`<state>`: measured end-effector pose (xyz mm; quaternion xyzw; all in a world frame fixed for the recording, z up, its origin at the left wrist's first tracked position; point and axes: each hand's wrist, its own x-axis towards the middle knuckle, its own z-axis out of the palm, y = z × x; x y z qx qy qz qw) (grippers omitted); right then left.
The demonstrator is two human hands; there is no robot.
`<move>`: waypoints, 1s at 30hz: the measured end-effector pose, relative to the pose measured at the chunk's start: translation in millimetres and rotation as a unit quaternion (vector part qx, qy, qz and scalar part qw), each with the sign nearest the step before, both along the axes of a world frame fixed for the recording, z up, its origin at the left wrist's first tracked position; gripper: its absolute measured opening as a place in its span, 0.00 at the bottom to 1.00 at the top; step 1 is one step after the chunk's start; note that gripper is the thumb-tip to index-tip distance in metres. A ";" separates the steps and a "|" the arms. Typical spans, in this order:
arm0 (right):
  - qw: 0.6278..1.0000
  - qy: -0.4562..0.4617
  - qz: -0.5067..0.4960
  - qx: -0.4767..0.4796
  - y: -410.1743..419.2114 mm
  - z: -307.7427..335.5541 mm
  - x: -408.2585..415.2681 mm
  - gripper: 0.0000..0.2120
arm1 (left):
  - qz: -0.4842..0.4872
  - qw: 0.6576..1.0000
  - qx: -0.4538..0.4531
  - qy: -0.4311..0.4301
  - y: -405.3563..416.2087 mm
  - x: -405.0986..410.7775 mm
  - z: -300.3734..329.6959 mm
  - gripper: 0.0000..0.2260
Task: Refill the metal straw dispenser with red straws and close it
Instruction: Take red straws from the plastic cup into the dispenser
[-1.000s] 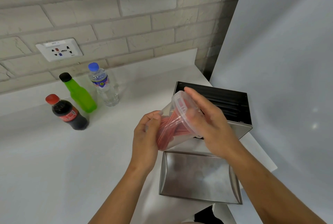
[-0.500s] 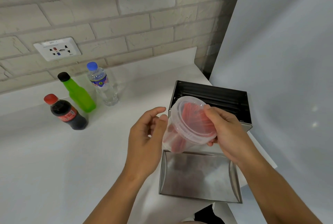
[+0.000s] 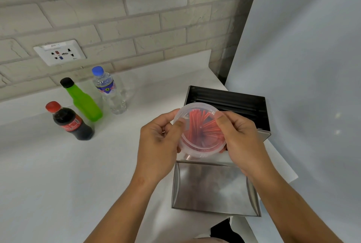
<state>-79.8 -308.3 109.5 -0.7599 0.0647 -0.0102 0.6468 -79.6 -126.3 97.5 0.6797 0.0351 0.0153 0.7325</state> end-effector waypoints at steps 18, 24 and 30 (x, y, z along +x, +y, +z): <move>0.999 0.042 0.032 0.010 20.4 -12.7 -5.5 0.22 | -0.001 1.000 -0.011 -0.016 28.5 -12.6 -21.9 0.16; 0.990 0.085 0.103 0.050 31.2 -30.4 -3.6 0.14 | 0.040 0.998 0.050 0.013 53.7 -9.3 -37.8 0.16; 0.975 0.136 0.171 0.050 55.3 -55.9 10.2 0.09 | 0.097 0.983 0.156 0.029 87.6 -2.6 -67.4 0.11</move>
